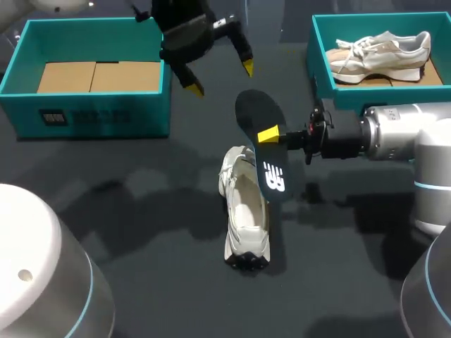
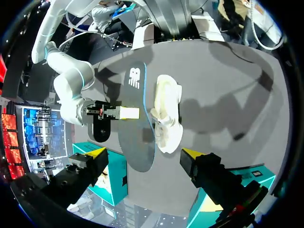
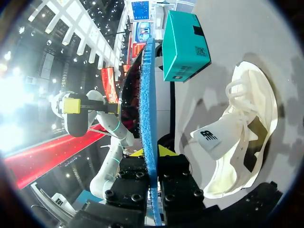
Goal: Take the shoe out of the shoebox, open the shoe tongue, remove and reinsert the insole, then place the shoe into the shoebox
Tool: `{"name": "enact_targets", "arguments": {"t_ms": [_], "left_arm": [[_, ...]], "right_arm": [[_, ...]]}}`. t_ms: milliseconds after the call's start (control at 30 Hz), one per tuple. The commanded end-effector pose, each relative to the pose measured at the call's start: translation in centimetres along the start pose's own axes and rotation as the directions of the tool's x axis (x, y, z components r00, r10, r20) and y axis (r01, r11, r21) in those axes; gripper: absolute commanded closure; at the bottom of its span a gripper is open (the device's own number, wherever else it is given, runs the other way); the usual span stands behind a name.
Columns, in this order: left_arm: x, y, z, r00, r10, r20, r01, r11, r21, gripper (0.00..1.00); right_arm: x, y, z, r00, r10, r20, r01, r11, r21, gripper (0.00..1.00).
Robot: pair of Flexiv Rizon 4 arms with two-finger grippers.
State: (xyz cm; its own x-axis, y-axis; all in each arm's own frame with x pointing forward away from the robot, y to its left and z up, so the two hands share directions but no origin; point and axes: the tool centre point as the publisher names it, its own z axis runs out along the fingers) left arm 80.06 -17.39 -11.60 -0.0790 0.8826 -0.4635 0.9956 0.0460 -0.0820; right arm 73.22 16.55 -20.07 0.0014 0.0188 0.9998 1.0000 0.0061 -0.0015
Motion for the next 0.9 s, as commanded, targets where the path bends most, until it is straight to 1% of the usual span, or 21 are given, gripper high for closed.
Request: {"name": "enact_targets", "arguments": {"t_ms": [33, 167, 200, 233, 267, 333, 367, 433, 467, 500, 533, 900], "left_arm": [[0.8, 0.5, 0.1, 0.886, 0.003, 0.463, -0.009, 1.0, 0.011, 0.0], [0.8, 0.5, 0.1, 0.886, 0.003, 0.463, -0.009, 1.0, 0.011, 0.0], [0.8, 0.2, 0.4, 0.882, 0.027, 0.471, -0.029, 1.0, -0.003, 0.0], [0.9, 0.1, 0.6, 0.869, 0.041, 0.494, -0.023, 0.999, -0.043, 0.0], [1.2, 0.1, 0.8, 0.852, 0.031, 0.523, -0.026, 1.0, -0.018, 0.0], [1.5, 0.0, 1.0, 0.823, 0.043, 0.567, -0.013, 0.998, -0.058, 0.0], [1.6, -0.1, 1.2, 0.808, 0.043, 0.587, -0.017, 0.999, -0.05, 0.0], [1.8, -0.2, 1.3, 0.794, 0.036, 0.607, 0.009, 0.998, -0.07, 0.0], [1.9, -0.2, 1.2, 0.782, 0.017, 0.624, 0.023, 0.998, -0.057, 0.0], [2.0, -0.2, 1.1, 0.784, 0.002, 0.621, 0.037, 0.998, -0.05, 0.0], [2.3, -0.3, 0.9, 0.79, 0.009, 0.613, 0.043, 0.997, -0.07, 0.0], [2.3, -0.3, 0.9, 0.79, 0.009, 0.613, 0.043, 0.997, -0.07, 0.0]], "right_arm": [[0.0, -0.1, 0.1, 1.0, 0.0, 0.002, 0.0, 1.0, -0.001, 1.0], [0.0, -0.1, 0.1, 1.0, 0.0, 0.002, 0.0, 1.0, -0.001, 1.0], [0.0, -0.1, 0.1, 1.0, 0.0, 0.002, 0.0, 1.0, -0.001, 1.0], [0.0, -0.1, 0.1, 1.0, 0.0, 0.002, 0.0, 1.0, -0.001, 1.0], [0.0, -0.1, 0.1, 1.0, 0.0, 0.002, 0.0, 1.0, -0.001, 1.0], [0.0, -0.1, 0.1, 1.0, 0.0, 0.002, 0.0, 1.0, -0.001, 1.0], [0.0, -0.1, 0.1, 1.0, 0.0, 0.002, 0.0, 1.0, -0.001, 1.0], [0.0, -0.1, 0.1, 1.0, 0.0, 0.002, 0.0, 1.0, -0.001, 1.0], [0.0, -0.1, 0.1, 1.0, 0.0, 0.002, 0.0, 1.0, -0.001, 1.0], [0.0, -0.1, 0.1, 1.0, 0.0, 0.002, 0.0, 1.0, -0.001, 1.0], [0.0, -0.1, 0.1, 1.0, 0.0, 0.002, 0.0, 1.0, -0.001, 1.0], [0.0, -0.1, 0.1, 1.0, 0.0, 0.002, 0.0, 1.0, -0.001, 1.0]]}}
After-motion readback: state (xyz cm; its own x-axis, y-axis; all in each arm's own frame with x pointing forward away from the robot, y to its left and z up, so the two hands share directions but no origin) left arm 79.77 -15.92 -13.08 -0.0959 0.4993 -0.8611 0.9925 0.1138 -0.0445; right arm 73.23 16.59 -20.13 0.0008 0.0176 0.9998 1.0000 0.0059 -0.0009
